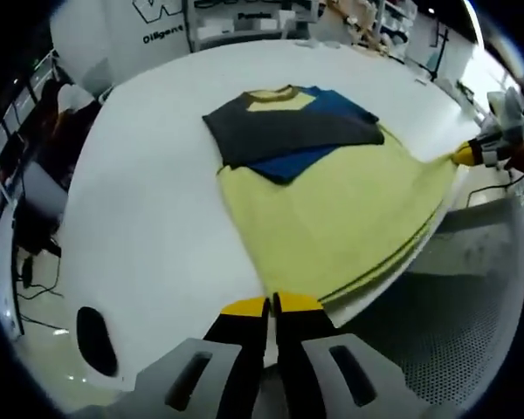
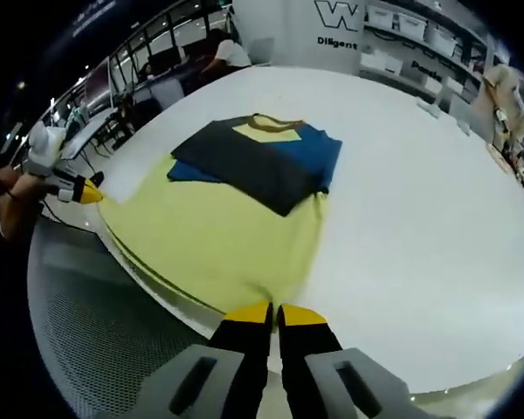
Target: Fold the garment on the visible template until the final outline fits inside the template.
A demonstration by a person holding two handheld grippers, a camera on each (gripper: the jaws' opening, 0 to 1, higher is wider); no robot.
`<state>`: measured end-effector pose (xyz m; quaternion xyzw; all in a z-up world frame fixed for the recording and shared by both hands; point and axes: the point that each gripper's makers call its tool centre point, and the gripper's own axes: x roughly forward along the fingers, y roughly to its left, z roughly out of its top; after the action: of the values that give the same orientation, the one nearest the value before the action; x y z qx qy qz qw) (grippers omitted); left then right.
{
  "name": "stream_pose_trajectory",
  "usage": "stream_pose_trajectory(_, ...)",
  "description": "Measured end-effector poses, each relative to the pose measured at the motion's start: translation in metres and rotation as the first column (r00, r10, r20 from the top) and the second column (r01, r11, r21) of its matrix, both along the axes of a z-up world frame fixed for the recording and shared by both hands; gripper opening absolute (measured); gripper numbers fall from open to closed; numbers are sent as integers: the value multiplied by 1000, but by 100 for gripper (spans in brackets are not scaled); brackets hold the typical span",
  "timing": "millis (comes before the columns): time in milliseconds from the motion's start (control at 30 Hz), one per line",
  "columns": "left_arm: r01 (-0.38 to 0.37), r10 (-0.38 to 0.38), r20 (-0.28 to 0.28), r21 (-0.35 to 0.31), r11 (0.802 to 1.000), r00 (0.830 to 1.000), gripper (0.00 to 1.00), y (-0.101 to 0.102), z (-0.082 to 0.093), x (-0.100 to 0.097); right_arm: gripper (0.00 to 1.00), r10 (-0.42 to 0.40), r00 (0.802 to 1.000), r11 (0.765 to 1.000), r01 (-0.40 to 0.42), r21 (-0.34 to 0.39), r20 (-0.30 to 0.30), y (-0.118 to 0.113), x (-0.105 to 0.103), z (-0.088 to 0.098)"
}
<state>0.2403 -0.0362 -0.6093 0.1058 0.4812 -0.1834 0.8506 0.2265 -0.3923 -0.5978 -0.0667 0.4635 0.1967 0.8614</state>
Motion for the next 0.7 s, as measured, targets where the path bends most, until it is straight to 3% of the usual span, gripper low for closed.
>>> stream_pose_trajectory(333, -37, 38, 59, -25, 999, 998, 3, -1, 17, 31, 0, -29, 998, 1000, 29, 3, 48, -1, 25, 10)
stream_pose_trajectory(700, -62, 69, 135, -57, 996, 988, 3, 3, 41, 70, 0, -70, 989, 997, 67, 29, 130, 0, 65, 36)
